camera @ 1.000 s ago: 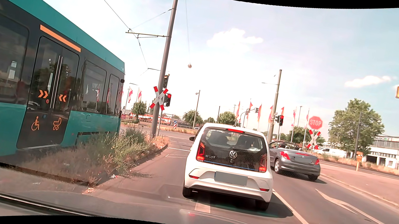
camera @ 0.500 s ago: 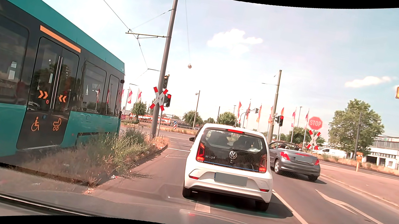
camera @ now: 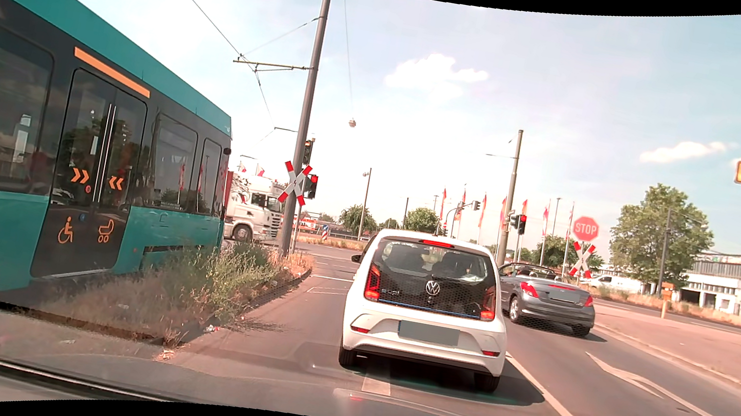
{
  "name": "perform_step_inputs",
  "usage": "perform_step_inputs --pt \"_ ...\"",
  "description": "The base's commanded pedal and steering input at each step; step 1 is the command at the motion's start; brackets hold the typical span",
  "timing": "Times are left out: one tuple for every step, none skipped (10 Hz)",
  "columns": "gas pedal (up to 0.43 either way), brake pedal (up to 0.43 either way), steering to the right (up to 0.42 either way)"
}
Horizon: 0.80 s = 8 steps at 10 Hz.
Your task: Follow the waypoints while adhering to traffic rules and regulations
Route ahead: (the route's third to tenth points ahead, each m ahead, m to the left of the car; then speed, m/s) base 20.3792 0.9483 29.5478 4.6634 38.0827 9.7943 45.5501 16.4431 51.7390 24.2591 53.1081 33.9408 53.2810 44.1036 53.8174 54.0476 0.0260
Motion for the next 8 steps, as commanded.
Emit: perform_step_inputs --pt "0.000 0.183 -0.004" --pt "0.000 0.183 -0.004" --pt "0.000 0.183 -0.004" --pt "0.000 0.183 -0.004" --pt "0.000 0.183 -0.004" --pt "0.000 0.183 -0.004" --pt "0.000 0.183 -0.004" --pt "0.000 0.183 -0.004"
